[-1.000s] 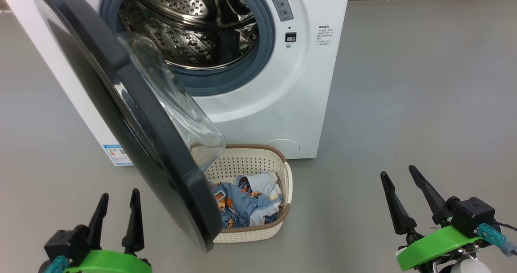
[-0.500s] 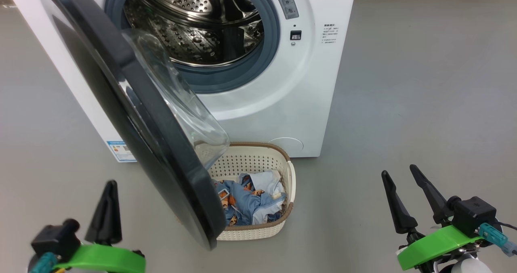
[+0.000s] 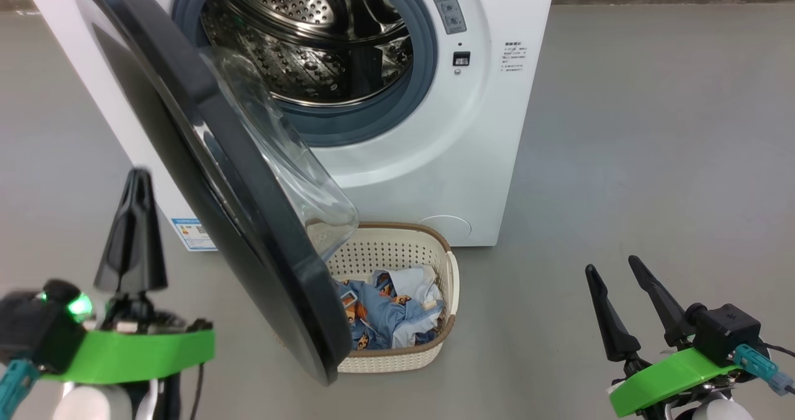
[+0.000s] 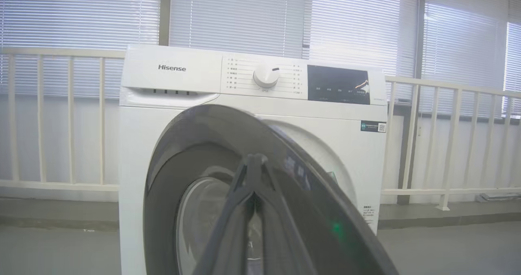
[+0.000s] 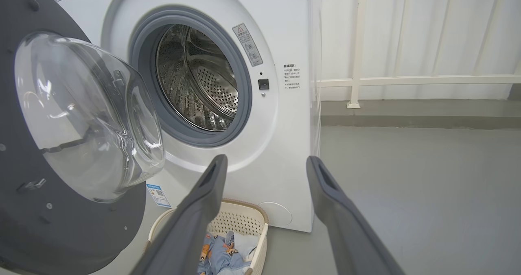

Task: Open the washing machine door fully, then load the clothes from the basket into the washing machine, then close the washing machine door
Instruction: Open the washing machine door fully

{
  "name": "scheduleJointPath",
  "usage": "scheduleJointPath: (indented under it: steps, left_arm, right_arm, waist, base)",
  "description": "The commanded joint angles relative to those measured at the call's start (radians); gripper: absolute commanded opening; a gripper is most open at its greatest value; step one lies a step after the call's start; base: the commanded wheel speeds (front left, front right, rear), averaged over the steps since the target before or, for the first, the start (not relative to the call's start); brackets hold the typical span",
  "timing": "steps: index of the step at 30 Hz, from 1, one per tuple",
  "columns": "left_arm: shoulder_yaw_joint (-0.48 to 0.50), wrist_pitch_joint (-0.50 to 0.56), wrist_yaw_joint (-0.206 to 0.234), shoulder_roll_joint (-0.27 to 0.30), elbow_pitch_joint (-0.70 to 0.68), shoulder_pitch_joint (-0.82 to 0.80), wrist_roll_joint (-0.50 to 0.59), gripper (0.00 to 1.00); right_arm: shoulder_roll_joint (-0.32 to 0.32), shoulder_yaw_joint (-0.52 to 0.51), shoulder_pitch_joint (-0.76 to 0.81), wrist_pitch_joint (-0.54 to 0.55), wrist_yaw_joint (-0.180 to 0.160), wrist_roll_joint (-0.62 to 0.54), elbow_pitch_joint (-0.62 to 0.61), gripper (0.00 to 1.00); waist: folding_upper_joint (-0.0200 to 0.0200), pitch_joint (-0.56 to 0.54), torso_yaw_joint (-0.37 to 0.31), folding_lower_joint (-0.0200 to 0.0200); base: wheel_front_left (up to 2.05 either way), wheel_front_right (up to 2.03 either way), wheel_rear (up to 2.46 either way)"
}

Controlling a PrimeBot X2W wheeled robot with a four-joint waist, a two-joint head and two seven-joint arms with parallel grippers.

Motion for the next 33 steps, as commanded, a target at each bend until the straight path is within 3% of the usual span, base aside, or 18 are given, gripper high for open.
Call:
scheduleJointPath:
  steps: [1,8,16,25,33]
  left_arm:
    - [0.019,0.010,-0.002,0.016,-0.052,-0.054,0.009,0.00]
    - [-0.091,0.087,-0.002,-0.002,-0.175,-0.091,-0.003,0.00]
    - [-0.226,0.135,-0.002,-0.018,-0.206,-0.073,-0.040,0.00]
    - [-0.326,0.145,0.001,-0.026,-0.140,-0.020,-0.080,0.00]
    - [-0.351,0.139,0.015,-0.027,-0.036,0.027,-0.109,0.00]
  right_arm:
    - [-0.007,0.019,-0.010,-0.012,0.002,0.005,-0.020,1.00]
    - [0.000,0.041,-0.023,-0.012,0.002,0.009,-0.010,1.00]
    - [0.003,0.059,-0.037,-0.012,0.002,0.011,-0.012,1.00]
    - [0.015,0.062,-0.042,-0.012,0.002,0.012,-0.010,1.00]
    - [0.018,0.059,-0.045,-0.012,0.002,0.012,-0.010,1.00]
  waist:
    - [0.0000,-0.002,0.002,0.0000]
    - [0.0000,-0.006,-0.009,0.0000]
    - [0.0000,0.010,-0.033,0.0000]
    - [0.0000,0.023,-0.050,0.0000]
    - [0.0000,0.031,-0.054,0.0000]
  base:
    - [0.00,0.00,0.00]
    - [0.00,0.00,0.00]
    - [0.00,0.00,0.00]
    - [0.00,0.00,0.00]
    - [0.00,0.00,0.00]
